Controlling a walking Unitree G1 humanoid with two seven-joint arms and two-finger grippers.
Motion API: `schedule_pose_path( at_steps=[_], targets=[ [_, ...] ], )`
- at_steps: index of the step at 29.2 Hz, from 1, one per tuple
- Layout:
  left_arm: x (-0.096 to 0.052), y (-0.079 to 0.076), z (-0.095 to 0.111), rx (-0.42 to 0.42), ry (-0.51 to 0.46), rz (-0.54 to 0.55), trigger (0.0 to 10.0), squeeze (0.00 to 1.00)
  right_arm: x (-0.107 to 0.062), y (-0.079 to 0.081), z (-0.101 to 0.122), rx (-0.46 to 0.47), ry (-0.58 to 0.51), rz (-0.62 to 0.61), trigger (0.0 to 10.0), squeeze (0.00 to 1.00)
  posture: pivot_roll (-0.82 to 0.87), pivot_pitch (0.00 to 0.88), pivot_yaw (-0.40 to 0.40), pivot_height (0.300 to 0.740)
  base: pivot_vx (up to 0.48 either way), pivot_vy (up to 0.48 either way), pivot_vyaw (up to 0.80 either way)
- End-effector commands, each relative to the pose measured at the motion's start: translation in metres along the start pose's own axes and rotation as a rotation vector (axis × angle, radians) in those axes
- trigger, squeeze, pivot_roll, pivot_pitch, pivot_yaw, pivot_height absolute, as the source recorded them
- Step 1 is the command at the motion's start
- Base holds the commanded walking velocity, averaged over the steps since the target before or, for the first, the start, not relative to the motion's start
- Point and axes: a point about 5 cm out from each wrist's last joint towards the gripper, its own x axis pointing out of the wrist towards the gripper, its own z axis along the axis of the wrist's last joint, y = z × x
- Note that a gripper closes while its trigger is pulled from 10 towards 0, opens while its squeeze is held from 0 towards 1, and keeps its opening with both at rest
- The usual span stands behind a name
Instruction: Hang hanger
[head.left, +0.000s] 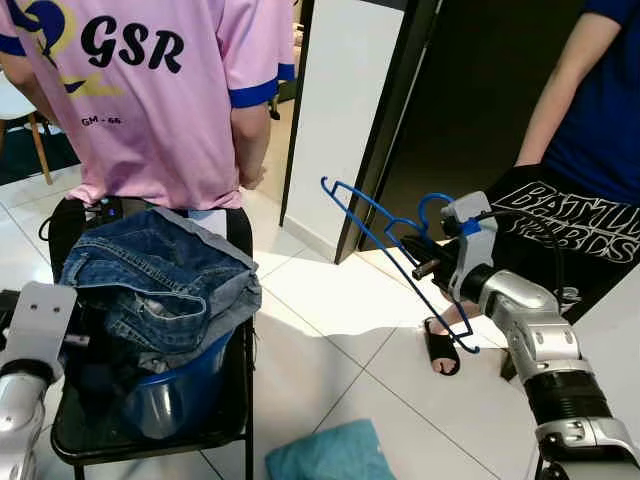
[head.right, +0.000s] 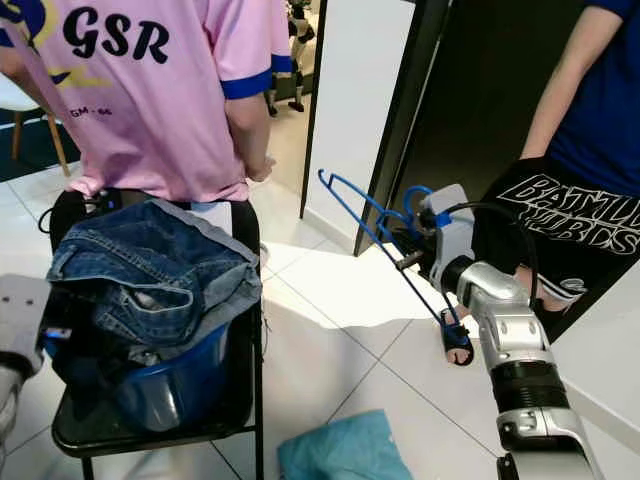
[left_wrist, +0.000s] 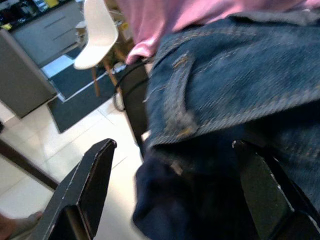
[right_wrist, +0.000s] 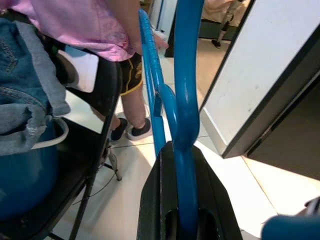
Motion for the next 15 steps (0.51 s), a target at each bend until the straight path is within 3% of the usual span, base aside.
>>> schedule_pose_path(
  at_steps=[1,10,15],
  targets=[
    [0.005,-0.004,-0.002,-0.018,0.000,-0.019,10.0,0.00,-0.005,-0.001,-0.002,0.011,0.015,0.005,10.0,0.00,0.02,0.039,-0.169,0.740,0.000,0.000,0.00],
    [0.014,0.005,0.003,-0.007,-0.031,0.010,10.0,0.00,-0.013,-0.005,-0.002,0.008,0.031,0.001,10.0,0.00,0.00,0.068,-0.177,0.740,0.000,0.000,0.00],
    [0.016,0.022,0.000,0.010,-0.040,0.045,10.0,0.00,-0.017,-0.003,-0.005,0.011,0.052,0.006,10.0,0.00,0.00,0.089,-0.182,0.740,0.000,0.000,0.00]
  ],
)
